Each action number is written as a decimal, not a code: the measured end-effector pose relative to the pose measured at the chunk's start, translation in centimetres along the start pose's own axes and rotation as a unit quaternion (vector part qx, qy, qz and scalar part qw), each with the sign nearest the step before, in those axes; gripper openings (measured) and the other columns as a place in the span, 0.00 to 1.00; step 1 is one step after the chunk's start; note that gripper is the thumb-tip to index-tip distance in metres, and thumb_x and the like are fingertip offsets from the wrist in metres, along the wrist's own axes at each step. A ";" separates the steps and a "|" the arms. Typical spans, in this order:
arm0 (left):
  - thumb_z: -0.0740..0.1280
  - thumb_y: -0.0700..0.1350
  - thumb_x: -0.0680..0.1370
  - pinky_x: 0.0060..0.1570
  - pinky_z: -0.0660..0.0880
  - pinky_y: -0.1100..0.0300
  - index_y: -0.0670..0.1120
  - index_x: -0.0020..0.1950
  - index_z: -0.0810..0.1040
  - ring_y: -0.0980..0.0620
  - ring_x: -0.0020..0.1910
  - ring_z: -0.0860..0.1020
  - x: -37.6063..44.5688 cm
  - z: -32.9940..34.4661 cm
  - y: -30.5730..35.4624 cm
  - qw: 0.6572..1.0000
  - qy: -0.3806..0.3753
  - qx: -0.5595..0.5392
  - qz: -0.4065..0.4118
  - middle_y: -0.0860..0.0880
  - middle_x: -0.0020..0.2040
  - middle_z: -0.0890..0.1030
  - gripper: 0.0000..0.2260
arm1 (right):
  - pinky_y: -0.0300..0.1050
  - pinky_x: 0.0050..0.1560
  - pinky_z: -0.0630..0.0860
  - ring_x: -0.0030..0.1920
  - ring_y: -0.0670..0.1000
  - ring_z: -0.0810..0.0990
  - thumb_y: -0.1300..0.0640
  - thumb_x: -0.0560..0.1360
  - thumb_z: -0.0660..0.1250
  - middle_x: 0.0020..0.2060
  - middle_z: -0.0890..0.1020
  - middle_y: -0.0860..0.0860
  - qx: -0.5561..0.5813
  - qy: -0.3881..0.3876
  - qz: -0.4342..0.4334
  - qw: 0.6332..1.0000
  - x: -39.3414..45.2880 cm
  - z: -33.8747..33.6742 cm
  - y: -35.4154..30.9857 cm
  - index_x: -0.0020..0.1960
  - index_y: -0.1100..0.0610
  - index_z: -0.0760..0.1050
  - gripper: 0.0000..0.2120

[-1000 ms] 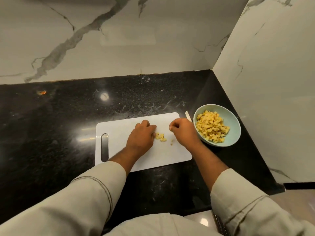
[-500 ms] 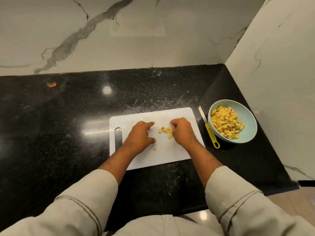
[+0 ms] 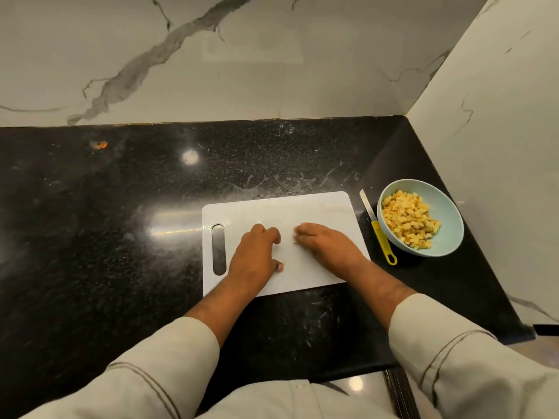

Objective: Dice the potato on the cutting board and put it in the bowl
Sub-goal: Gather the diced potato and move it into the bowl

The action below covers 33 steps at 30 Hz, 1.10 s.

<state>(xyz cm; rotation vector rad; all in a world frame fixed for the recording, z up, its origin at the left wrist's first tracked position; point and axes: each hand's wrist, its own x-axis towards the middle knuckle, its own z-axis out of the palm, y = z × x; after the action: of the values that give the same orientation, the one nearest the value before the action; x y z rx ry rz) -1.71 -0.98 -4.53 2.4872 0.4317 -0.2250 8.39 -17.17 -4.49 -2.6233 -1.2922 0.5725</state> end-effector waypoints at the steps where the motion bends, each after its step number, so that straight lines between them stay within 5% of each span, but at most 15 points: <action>1: 0.76 0.45 0.69 0.52 0.71 0.56 0.51 0.58 0.76 0.47 0.55 0.73 0.1 -0.1 0.2 1.000 -0.013 0.010 0.009 0.49 0.56 0.72 0.20 | 0.40 0.72 0.55 0.74 0.50 0.61 0.57 0.82 0.57 0.75 0.64 0.51 -0.014 -0.003 0.016 1.000 -0.4 -0.3 0.8 0.74 0.55 0.66 0.21; 5: 0.73 0.46 0.72 0.54 0.70 0.57 0.51 0.59 0.79 0.48 0.56 0.74 0.7 0.0 0.6 0.998 -0.038 0.042 0.019 0.50 0.55 0.75 0.16 | 0.44 0.73 0.57 0.76 0.51 0.57 0.61 0.81 0.57 0.77 0.56 0.50 0.015 -0.041 0.045 0.998 -1.6 -0.6 1.5 0.76 0.50 0.60 0.25; 9: 0.69 0.45 0.75 0.52 0.72 0.58 0.49 0.55 0.82 0.47 0.52 0.77 0.8 0.5 1.4 0.998 -0.024 0.063 0.007 0.48 0.54 0.80 0.09 | 0.51 0.74 0.57 0.78 0.54 0.48 0.67 0.80 0.54 0.78 0.49 0.51 -0.088 -0.110 0.000 0.990 -1.9 -0.2 -0.2 0.78 0.50 0.52 0.30; 12: 0.68 0.44 0.76 0.49 0.74 0.56 0.48 0.51 0.82 0.46 0.48 0.79 0.9 0.4 2.2 0.997 -0.022 0.073 -0.012 0.46 0.51 0.81 0.06 | 0.55 0.68 0.68 0.74 0.61 0.58 0.64 0.81 0.55 0.76 0.57 0.59 -0.183 -0.084 -0.036 0.979 -2.2 -0.1 -1.4 0.77 0.61 0.56 0.25; 15: 0.66 0.42 0.76 0.45 0.75 0.57 0.46 0.51 0.81 0.45 0.46 0.79 1.1 0.2 3.0 0.994 -0.028 0.106 -0.017 0.45 0.49 0.81 0.06 | 0.53 0.50 0.78 0.58 0.62 0.74 0.66 0.78 0.59 0.60 0.72 0.62 -0.255 -0.058 -0.084 0.961 -2.1 -0.4 -2.3 0.66 0.65 0.69 0.16; 20: 0.64 0.39 0.76 0.38 0.70 0.58 0.47 0.46 0.76 0.47 0.42 0.76 1.3 0.4 4.5 0.986 -0.020 0.165 -0.020 0.46 0.48 0.79 0.03 | 0.50 0.40 0.68 0.52 0.61 0.76 0.65 0.78 0.59 0.53 0.74 0.60 -0.230 -0.047 -0.048 0.971 -0.5 -1.9 -2.3 0.61 0.62 0.72 0.12; 24: 0.63 0.40 0.78 0.44 0.73 0.56 0.45 0.53 0.76 0.45 0.50 0.78 1.4 0.8 5.0 0.983 -0.022 0.182 -0.014 0.45 0.53 0.78 0.06 | 0.50 0.49 0.72 0.54 0.61 0.77 0.66 0.76 0.60 0.54 0.76 0.59 -0.105 -0.032 0.068 0.992 1.2 -3.2 -0.7 0.54 0.60 0.75 0.10; 27: 0.64 0.43 0.78 0.44 0.72 0.57 0.46 0.51 0.75 0.47 0.48 0.77 1.4 1.1 5.2 0.985 -0.016 0.172 -0.017 0.46 0.52 0.78 0.04 | 0.46 0.47 0.79 0.46 0.57 0.82 0.67 0.71 0.66 0.45 0.82 0.58 0.079 -0.004 0.177 0.981 1.8 -4.1 1.4 0.42 0.61 0.78 0.04; 30: 0.69 0.43 0.73 0.40 0.75 0.57 0.43 0.43 0.74 0.49 0.39 0.77 1.9 0.3 5.2 0.993 -0.022 0.077 -0.082 0.46 0.45 0.80 0.05 | 0.47 0.37 0.83 0.33 0.55 0.82 0.74 0.69 0.68 0.35 0.81 0.60 0.408 0.012 0.278 0.869 0.8 -5.1 3.0 0.37 0.66 0.79 0.05; 33: 0.71 0.37 0.71 0.37 0.81 0.55 0.37 0.40 0.81 0.48 0.32 0.82 2.6 -0.4 6.4 0.970 -0.033 -0.185 -0.155 0.42 0.36 0.82 0.03 | 0.42 0.33 0.81 0.33 0.53 0.82 0.74 0.70 0.68 0.35 0.80 0.60 0.578 0.029 0.295 0.760 -1.1 -6.3 4.0 0.39 0.65 0.77 0.06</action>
<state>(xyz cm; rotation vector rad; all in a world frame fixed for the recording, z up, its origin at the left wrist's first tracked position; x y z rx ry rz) 3.01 -4.99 -1.42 2.0352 0.7603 -0.3201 13.26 -20.33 0.33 -1.8032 0.1042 0.9423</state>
